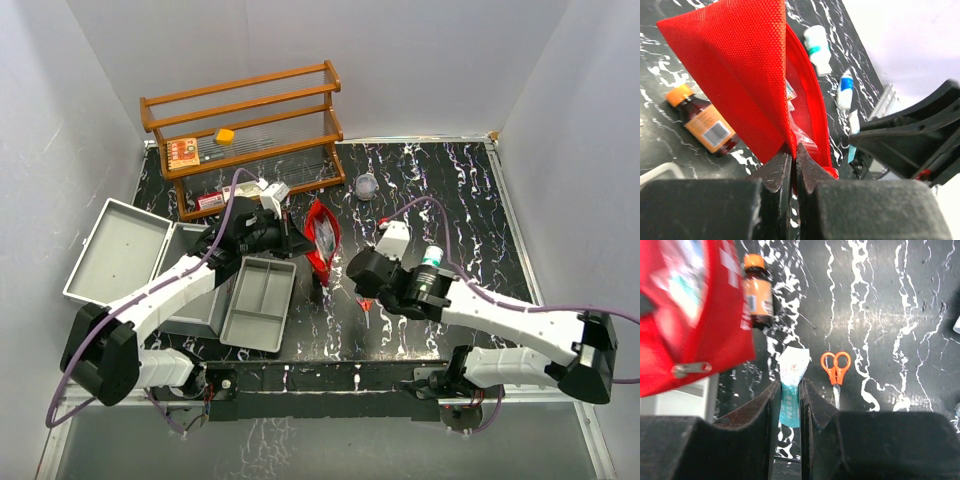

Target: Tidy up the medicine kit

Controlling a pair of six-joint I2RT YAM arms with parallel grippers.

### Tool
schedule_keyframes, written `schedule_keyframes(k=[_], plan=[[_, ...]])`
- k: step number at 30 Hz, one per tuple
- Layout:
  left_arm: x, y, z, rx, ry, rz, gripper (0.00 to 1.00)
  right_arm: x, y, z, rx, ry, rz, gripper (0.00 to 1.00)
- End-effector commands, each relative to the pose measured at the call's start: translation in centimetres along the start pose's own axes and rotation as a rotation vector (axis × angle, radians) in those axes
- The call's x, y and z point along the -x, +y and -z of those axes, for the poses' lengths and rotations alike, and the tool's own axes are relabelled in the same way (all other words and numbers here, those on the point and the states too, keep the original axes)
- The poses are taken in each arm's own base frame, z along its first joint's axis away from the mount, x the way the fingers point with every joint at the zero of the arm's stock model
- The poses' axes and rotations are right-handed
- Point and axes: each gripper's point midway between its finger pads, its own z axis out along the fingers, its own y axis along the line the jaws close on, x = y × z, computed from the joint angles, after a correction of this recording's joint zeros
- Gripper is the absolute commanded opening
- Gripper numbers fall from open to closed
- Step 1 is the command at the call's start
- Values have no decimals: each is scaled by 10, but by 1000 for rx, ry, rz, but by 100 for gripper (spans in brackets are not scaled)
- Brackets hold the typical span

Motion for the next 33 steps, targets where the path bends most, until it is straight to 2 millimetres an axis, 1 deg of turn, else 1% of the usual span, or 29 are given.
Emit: schedule_keyframes(k=[1,4,8,12,14,15,16,18,22,25,27,33], plan=[[12,-44,1,-222,23,-30,0,62,23,35,129,-177,-136,20],[0,-46,-5,-280,89,17,0,77,30,48,202,-221,-173,21],[-18,-39,-15,-293,158,72,0,88,38,59,266,-253,-194,22],[-31,-30,-21,-267,203,94,0,90,45,56,276,-259,-183,22],[-34,-19,-24,-207,207,99,0,88,49,52,273,-251,-169,22],[-32,-12,-24,-161,195,95,0,86,50,49,267,-245,-162,23],[-31,-7,-23,-124,181,82,0,82,49,44,248,-233,-153,23],[-28,-2,-20,-86,159,61,0,66,40,31,191,-194,-131,26],[-30,-5,-17,-99,165,61,0,24,18,7,98,-89,-94,28],[-29,-5,-14,-91,147,59,0,-3,11,-7,75,-4,-71,32],[-19,-9,-7,-80,100,33,0,-14,7,-16,50,33,-58,34],[11,-6,10,25,-48,-18,0,-40,0,-50,29,160,-11,37]])
